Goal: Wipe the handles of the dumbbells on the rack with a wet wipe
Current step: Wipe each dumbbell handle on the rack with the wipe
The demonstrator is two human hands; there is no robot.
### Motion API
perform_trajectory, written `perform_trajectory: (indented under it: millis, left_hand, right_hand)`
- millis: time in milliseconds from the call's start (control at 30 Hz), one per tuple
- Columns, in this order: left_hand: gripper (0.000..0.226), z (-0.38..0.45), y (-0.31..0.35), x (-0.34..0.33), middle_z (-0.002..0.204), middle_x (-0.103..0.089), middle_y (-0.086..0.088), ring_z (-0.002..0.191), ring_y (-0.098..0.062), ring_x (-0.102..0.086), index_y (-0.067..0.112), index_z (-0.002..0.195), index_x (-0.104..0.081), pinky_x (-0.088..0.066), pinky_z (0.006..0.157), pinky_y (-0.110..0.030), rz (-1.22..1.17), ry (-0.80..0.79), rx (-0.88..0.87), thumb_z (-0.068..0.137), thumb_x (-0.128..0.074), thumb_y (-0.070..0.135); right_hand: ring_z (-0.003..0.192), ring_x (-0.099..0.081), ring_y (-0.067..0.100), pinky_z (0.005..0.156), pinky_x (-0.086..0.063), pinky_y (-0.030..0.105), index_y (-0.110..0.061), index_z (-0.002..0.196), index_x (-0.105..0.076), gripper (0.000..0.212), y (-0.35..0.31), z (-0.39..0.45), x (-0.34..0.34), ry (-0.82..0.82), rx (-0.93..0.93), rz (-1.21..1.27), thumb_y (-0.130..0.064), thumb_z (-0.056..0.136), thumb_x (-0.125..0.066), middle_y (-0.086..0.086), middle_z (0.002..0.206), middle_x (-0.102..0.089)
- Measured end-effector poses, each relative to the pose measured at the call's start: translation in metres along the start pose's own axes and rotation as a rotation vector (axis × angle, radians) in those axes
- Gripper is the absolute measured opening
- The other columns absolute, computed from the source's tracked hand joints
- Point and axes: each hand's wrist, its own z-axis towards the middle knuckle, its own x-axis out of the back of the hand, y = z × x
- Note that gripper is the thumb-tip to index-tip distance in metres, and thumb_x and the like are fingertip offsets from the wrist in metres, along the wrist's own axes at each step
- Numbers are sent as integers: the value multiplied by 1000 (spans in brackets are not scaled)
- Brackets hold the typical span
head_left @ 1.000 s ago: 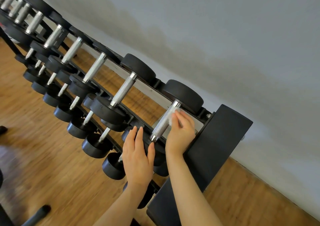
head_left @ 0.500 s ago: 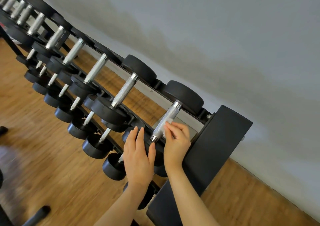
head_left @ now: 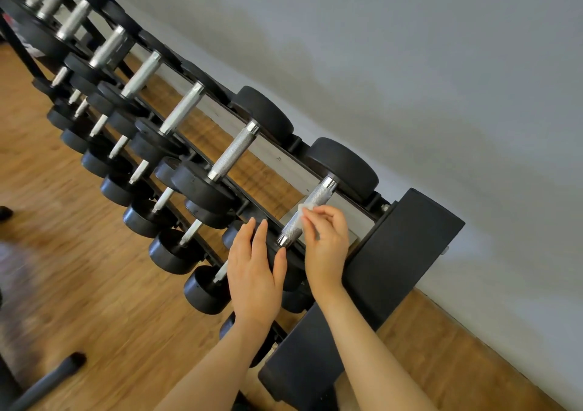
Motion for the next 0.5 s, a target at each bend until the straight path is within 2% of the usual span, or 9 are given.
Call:
perform_trajectory:
  millis: [100, 167, 300, 400, 500]
  left_hand:
    - [56, 0, 0, 0, 151, -43, -8, 140, -25, -36, 14, 145, -44, -23, 112, -38, 1, 8, 0, 95, -48, 38]
    - [55, -1, 1, -1, 150, -44, -8, 140, -26, -37, 14, 144, -45, -25, 112, -39, -2, 12, 5, 94, -49, 37]
    - [55, -1, -1, -1, 150, -44, -8, 140, -26, -39, 12, 143, -47, -29, 112, -40, -17, 18, 1, 94, -50, 35]
    - [55, 0, -2, -2, 151, -43, -8, 141, -25, -37, 13, 144, -47, -28, 113, -40, -23, 19, -1, 94, -50, 35]
    - [54, -1, -1, -3, 150, -43, -8, 141, -25, -36, 13, 144, -47, -25, 113, -37, -40, 24, 4, 94, -51, 35]
  right_hand:
    - [101, -49, 2, 83, -46, 10, -7, 113, -69, 22, 4, 19, 8, -12, -16, -29, -15, 94, -61, -6, 110, -49]
    - [103, -49, 3, 84, -46, 12, -6, 114, -67, 23, 8, 25, 10, -44, 38, -98, -16, 95, -59, -4, 110, -51]
    - [102, -51, 19, 80, -52, 31, -7, 111, -68, 24, 14, 9, 9, -181, 240, -264, -12, 90, -59, 6, 113, -60]
    - [99, -49, 18, 73, -52, 25, -6, 115, -68, 32, 15, 12, 18, -290, 455, -393, -23, 93, -51, 9, 112, -62]
    - [98, -54, 21, 73, -52, 25, -6, 116, -67, 37, 15, 28, 26, -282, 420, -374, -28, 94, -46, 10, 112, -62]
